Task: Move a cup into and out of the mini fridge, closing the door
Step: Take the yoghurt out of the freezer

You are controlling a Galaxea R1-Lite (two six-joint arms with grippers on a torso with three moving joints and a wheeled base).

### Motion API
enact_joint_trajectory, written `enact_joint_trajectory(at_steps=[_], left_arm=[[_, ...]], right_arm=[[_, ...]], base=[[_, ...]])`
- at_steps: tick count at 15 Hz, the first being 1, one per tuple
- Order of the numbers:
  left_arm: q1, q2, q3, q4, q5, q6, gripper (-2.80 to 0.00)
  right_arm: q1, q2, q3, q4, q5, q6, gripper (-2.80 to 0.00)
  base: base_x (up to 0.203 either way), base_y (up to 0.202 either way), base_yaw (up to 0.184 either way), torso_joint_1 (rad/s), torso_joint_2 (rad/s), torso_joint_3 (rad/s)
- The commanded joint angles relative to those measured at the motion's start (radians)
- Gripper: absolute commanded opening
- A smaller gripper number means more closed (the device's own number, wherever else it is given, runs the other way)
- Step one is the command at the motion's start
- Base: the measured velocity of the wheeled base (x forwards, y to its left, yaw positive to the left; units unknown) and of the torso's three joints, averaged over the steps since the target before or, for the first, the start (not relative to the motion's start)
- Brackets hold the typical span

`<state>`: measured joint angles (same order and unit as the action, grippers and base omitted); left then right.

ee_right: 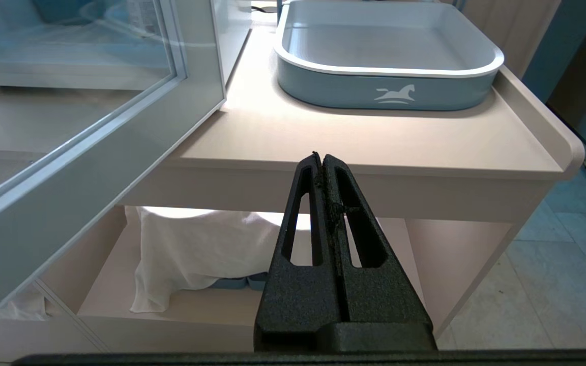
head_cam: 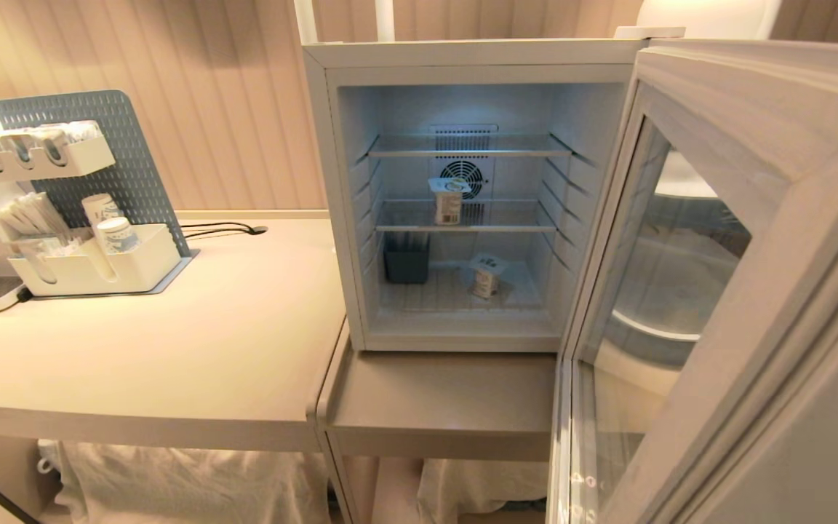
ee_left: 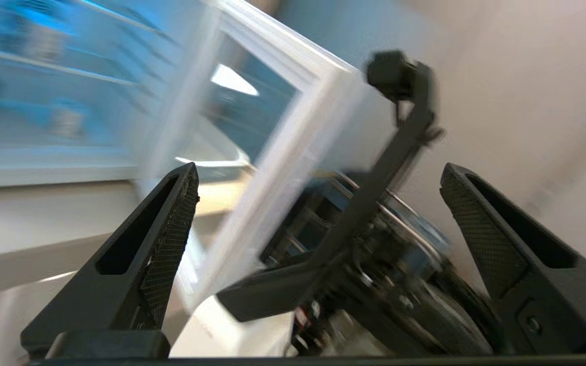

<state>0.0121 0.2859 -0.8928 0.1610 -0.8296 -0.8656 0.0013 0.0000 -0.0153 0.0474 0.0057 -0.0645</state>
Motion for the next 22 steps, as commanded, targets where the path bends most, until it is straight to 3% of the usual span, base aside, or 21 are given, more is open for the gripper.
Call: enact_joint_trajectory(at_steps=[1,4,6,8,14,16,17,19,21,22], left_arm=[[0.015,-0.055,-0.055,0.106,0.081,0.005,0.0],[0.021,-0.042,-0.113,0.169,0.13,0.034,0.0],[0.095,-0.012,-0.259,0.294,0.142,0.051,0.0],[0.139,-0.005,-0.32,0.427,0.157,0.058,0.0],[0.182,-0.007,-0.433,0.563,0.204,0.07,0.0],[0.117,-0.004,-0.444,0.552,0.224,0.139,0.0],[0.092,-0.005,-0.44,0.575,0.24,0.215,0.0],[0.068,-0.01,-0.43,0.68,0.308,0.25,0.0],[-0.032,-0.038,-0.416,0.697,0.383,0.308,0.0],[-0.053,-0.066,-0.388,0.725,0.419,0.36,-2.8]], right_arm=[[0.0,0.0,0.0,0.0,0.0,0.0,-2.8],[0.0,0.0,0.0,0.0,0.0,-0.001,-2.8],[0.0,0.0,0.0,-0.001,0.0,0.0,-2.8],[0.0,0.0,0.0,0.0,0.0,0.0,-2.8],[0.0,0.0,0.0,0.0,-0.001,0.0,-2.8],[0.0,0.0,0.0,0.0,-0.001,0.0,-2.8],[0.002,0.0,0.0,0.0,-0.001,0.0,-2.8],[0.0,0.0,0.0,0.0,-0.002,0.0,-2.8],[0.0,0.0,-0.001,0.002,0.002,0.0,-2.8],[0.0,0.0,-0.002,0.002,0.0,0.0,-2.8]], base=[[0.0,0.0,0.0,0.0,0.0,0.0],[0.0,0.0,0.0,0.0,0.0,0.0],[0.0,0.0,0.0,0.0,0.0,0.0],[0.0,0.0,0.0,0.0,0.0,0.0],[0.0,0.0,0.0,0.0,0.0,0.0],[0.0,0.0,0.0,0.0,0.0,0.0],[0.0,0.0,0.0,0.0,0.0,0.0],[0.0,0.0,0.0,0.0,0.0,0.0],[0.0,0.0,0.0,0.0,0.0,0.0],[0.0,0.0,0.0,0.0,0.0,0.0]])
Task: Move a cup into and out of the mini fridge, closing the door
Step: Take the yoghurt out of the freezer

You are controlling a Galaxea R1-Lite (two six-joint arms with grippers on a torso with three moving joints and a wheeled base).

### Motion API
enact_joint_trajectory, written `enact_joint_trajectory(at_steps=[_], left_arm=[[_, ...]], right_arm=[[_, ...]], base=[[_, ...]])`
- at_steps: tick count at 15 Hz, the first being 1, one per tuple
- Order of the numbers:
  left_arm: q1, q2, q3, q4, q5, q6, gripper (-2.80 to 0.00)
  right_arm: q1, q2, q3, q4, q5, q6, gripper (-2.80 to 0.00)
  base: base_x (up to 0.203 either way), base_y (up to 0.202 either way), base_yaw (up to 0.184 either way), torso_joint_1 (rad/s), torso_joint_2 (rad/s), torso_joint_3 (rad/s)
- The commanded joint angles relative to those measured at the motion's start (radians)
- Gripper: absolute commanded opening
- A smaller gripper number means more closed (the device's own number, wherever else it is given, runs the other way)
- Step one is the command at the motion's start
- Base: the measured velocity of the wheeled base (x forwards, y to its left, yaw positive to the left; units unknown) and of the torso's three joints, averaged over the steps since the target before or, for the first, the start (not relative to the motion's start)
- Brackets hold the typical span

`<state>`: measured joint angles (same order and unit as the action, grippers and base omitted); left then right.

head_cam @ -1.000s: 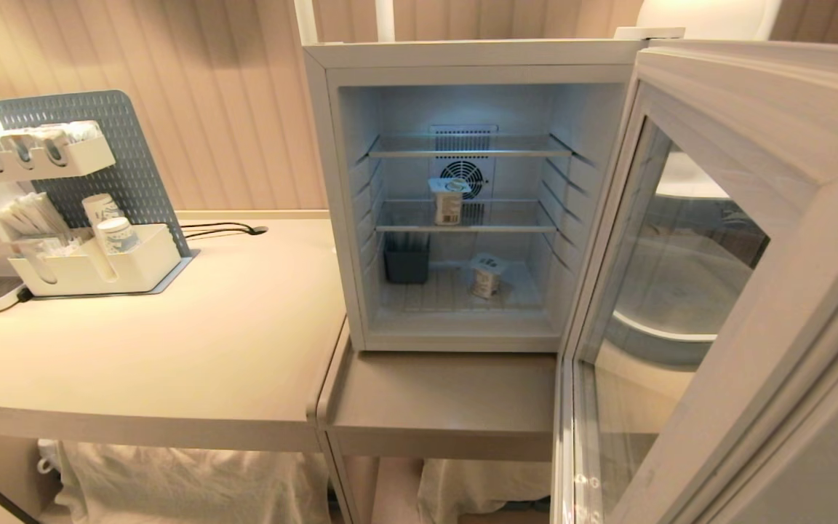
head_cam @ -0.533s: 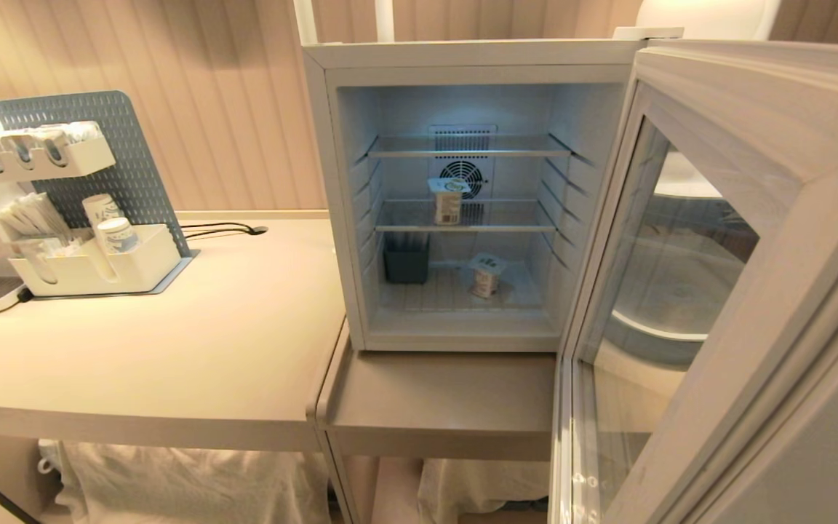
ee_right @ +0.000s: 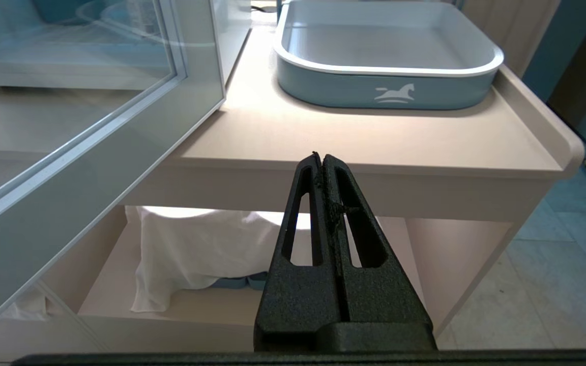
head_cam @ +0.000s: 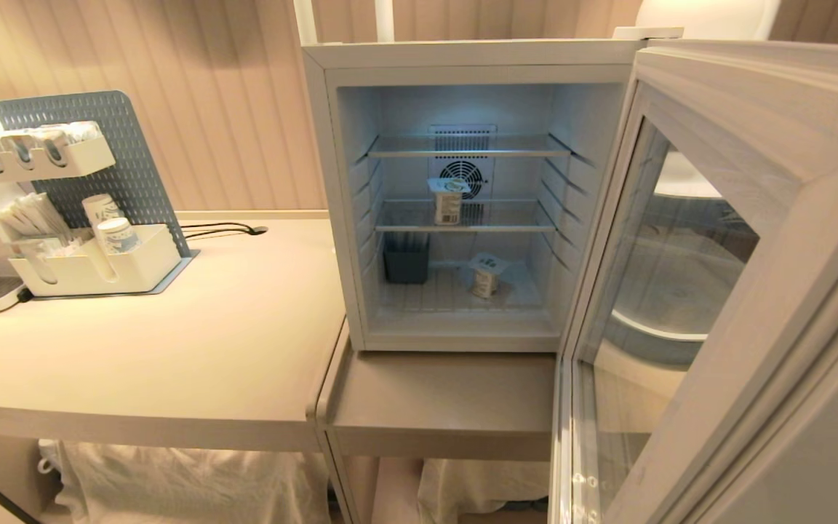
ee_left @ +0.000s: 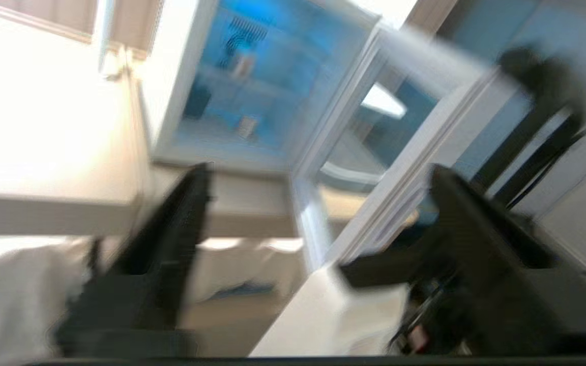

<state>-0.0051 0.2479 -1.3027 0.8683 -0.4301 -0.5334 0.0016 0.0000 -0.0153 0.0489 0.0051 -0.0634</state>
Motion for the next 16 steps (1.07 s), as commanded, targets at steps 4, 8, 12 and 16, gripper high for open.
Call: enact_joint_trajectory(at_steps=[4,8,12,16], left_arm=[[-0.006,-0.243,0.246,0.074,0.08,0.157,-2.8],[-0.002,-0.247,0.601,-0.148,0.328,0.287,-2.8],[-0.001,-0.231,1.165,-0.781,0.495,0.508,-2.8],[-0.001,-0.248,1.295,-0.869,0.414,0.591,-2.8]], right_arm=[[0.0,0.0,-0.002,0.002,-0.001,-0.001,-2.8],[0.0,0.0,-0.002,0.002,-0.002,0.001,-2.8],[0.0,0.0,0.0,0.0,-0.004,0.001,-2.8],[0.0,0.0,0.0,-0.001,-0.005,0.004,-2.8]], base=[[0.0,0.0,0.0,0.0,0.0,0.0],[0.0,0.0,0.0,0.0,0.0,0.0],[0.0,0.0,0.0,0.0,0.0,0.0],[0.0,0.0,0.0,0.0,0.0,0.0]])
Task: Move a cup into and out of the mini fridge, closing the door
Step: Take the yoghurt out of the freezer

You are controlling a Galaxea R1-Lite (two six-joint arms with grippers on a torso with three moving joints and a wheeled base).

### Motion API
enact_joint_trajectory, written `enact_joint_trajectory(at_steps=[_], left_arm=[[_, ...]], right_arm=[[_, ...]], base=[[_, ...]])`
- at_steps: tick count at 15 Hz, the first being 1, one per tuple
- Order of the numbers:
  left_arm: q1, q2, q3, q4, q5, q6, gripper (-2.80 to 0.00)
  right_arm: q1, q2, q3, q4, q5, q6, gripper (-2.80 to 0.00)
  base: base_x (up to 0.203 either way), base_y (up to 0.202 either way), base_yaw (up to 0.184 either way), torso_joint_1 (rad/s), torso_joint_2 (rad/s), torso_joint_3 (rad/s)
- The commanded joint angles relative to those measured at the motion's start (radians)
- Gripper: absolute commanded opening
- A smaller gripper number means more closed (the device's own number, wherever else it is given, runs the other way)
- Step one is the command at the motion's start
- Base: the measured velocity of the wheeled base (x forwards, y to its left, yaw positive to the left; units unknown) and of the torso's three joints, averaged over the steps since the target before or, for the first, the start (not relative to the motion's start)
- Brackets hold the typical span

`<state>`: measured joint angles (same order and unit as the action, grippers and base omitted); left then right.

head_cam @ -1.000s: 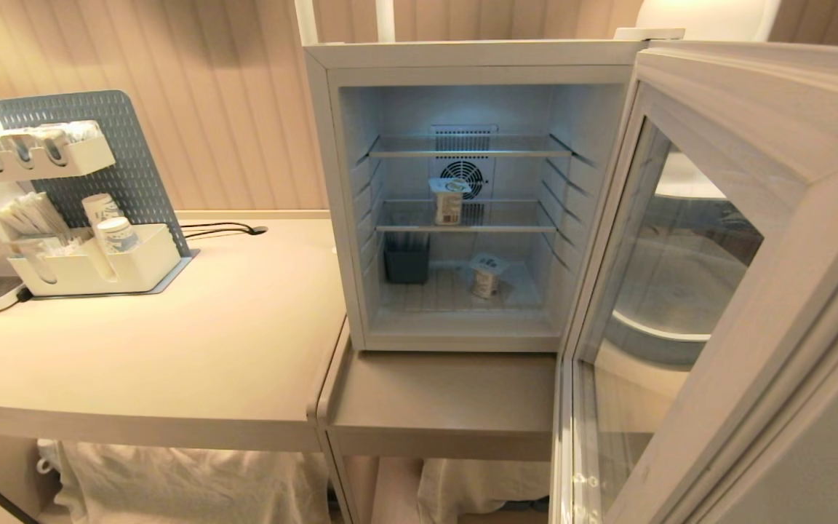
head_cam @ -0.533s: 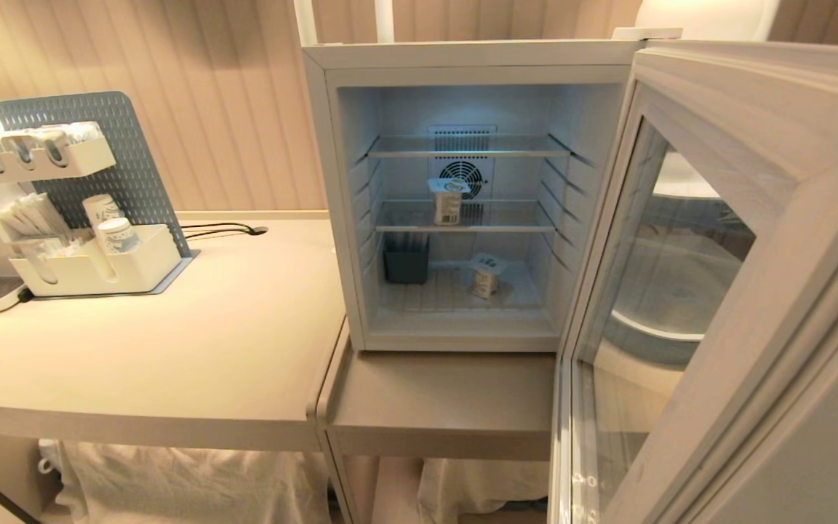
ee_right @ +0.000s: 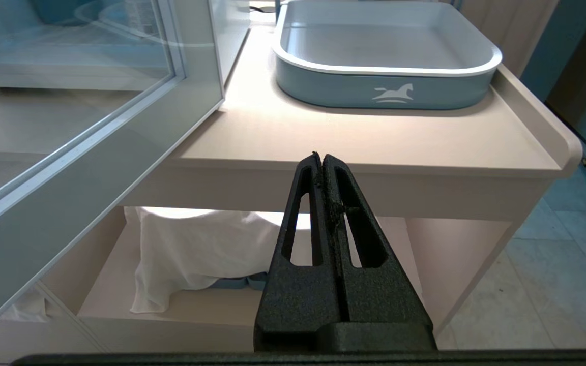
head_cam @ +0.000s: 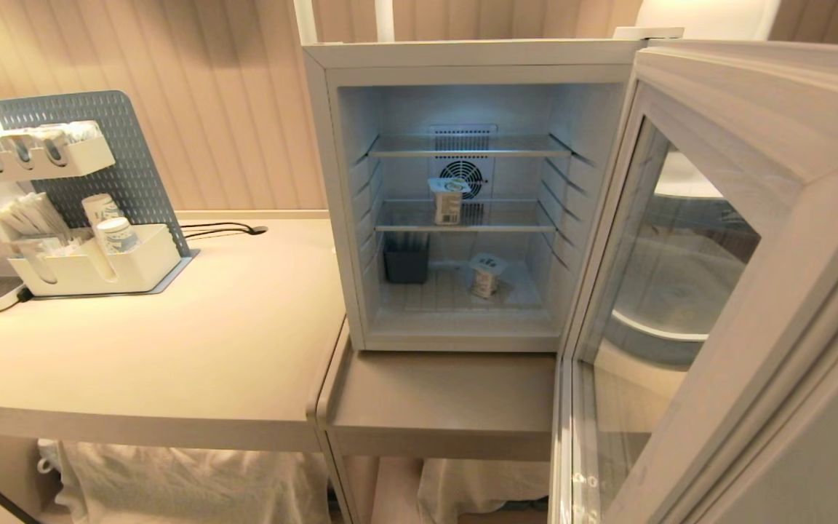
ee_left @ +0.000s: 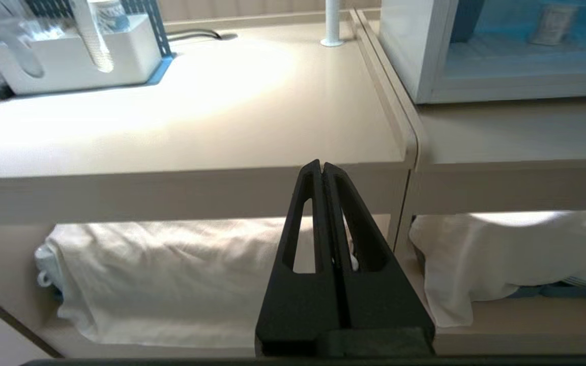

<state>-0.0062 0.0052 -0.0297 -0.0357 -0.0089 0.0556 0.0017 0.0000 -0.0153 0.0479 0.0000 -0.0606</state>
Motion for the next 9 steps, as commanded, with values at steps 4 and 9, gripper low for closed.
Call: enact_joint_trajectory(at_steps=[4,9], left_arm=[[0.0,-0.005,0.007,0.08,-0.006,-0.011,-2.8],[0.0,-0.005,0.007,0.08,-0.003,-0.036,-2.8]], right_arm=[[0.0,0.0,0.0,0.001,0.002,-0.001,-2.8],[0.0,0.0,0.0,0.001,0.0,-0.001,-2.8]], base=[[0.0,0.0,0.0,0.0,0.0,0.0],[-0.061,0.0,0.0,0.0,0.0,-0.002]])
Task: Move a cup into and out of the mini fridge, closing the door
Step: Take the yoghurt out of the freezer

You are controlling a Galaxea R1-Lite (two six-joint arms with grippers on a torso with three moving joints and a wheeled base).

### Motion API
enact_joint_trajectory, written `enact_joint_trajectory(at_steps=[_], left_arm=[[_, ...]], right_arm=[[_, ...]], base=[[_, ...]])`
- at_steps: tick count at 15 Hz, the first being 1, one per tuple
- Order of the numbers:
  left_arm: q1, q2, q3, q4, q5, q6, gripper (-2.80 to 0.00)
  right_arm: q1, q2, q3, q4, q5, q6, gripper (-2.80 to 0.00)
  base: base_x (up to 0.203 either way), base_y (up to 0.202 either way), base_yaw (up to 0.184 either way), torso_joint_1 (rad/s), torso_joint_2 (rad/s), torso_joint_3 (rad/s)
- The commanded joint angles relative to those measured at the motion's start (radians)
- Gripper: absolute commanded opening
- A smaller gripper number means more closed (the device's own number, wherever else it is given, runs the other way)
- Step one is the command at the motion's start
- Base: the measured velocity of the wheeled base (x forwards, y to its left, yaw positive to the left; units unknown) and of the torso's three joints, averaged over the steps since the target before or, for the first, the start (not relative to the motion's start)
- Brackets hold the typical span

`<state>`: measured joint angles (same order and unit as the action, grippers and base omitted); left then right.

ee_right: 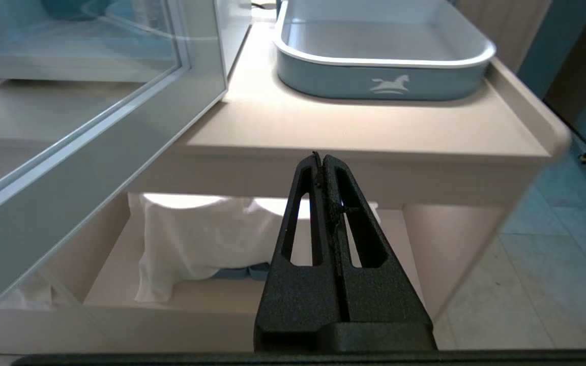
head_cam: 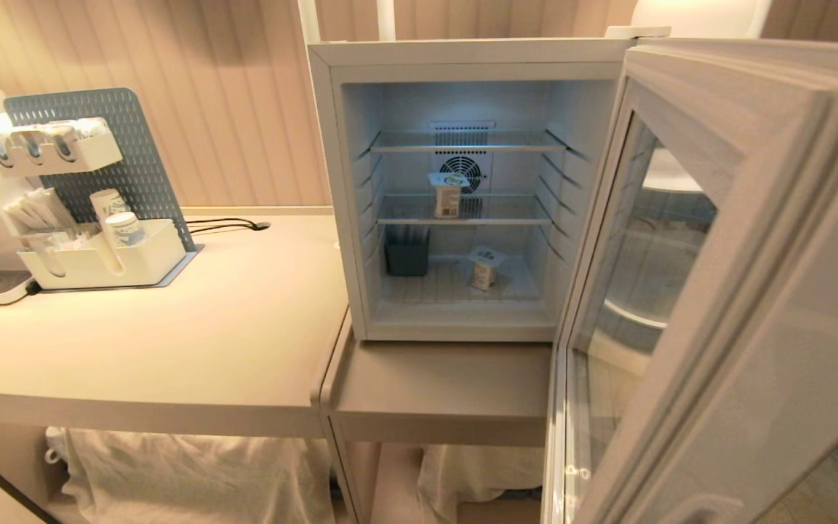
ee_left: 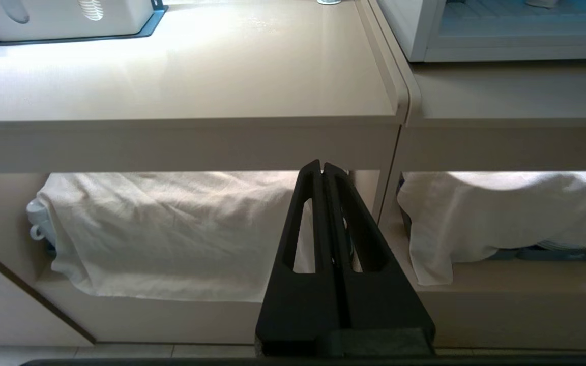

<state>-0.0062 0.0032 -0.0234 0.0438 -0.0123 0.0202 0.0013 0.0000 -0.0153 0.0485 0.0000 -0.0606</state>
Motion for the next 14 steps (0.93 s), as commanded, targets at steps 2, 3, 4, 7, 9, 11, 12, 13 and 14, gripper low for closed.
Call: enact_joint_trajectory(at_steps=[2,3,4,7,9,11,12,13,14], left_arm=[[0.0,-0.004,0.0,0.001,0.0,0.0,-2.8],[0.0,-0.003,0.002,0.0,-0.001,-0.004,-2.8],[0.0,-0.003,0.002,-0.001,-0.001,-0.005,-2.8],[0.0,-0.004,0.002,-0.007,-0.003,-0.007,-2.8],[0.0,-0.003,0.002,-0.006,-0.001,-0.016,-2.8],[0.0,-0.003,0.002,-0.005,-0.001,-0.017,-2.8],[0.0,-0.003,0.002,-0.005,-0.001,-0.017,-2.8],[0.0,-0.003,0.002,-0.005,-0.001,-0.016,-2.8],[0.0,-0.003,0.002,-0.005,-0.001,-0.013,-2.8]], right_arm=[[0.0,0.0,0.0,0.001,0.0,-0.001,-2.8],[0.0,0.001,0.0,0.001,0.0,-0.001,-2.8],[0.0,0.0,0.0,0.001,0.0,-0.001,-2.8],[0.0,0.0,0.0,-0.001,0.0,-0.001,-2.8],[0.0,0.0,0.0,-0.001,0.0,-0.001,-2.8],[0.0,0.0,0.0,-0.001,0.0,-0.001,-2.8],[0.0,0.001,0.0,-0.001,0.0,-0.001,-2.8],[0.0,0.0,0.0,-0.001,0.0,-0.001,-2.8],[0.0,0.0,0.0,-0.001,0.0,-0.001,-2.8]], base=[[-0.199,0.0,0.001,-0.001,0.0,0.001],[-0.193,0.0,0.0,0.007,0.0,0.002],[-0.192,0.0,0.001,-0.007,0.0,0.002],[-0.1,0.0,0.0,0.001,0.0,0.005],[-0.025,0.015,-0.007,0.002,0.01,0.001],[-0.179,0.134,-0.004,0.0,0.01,0.006],[-0.199,0.191,0.003,0.0,-0.01,0.014],[-0.201,0.199,0.003,-0.002,0.0,0.009],[-0.191,0.192,0.004,0.002,0.0,0.007]])
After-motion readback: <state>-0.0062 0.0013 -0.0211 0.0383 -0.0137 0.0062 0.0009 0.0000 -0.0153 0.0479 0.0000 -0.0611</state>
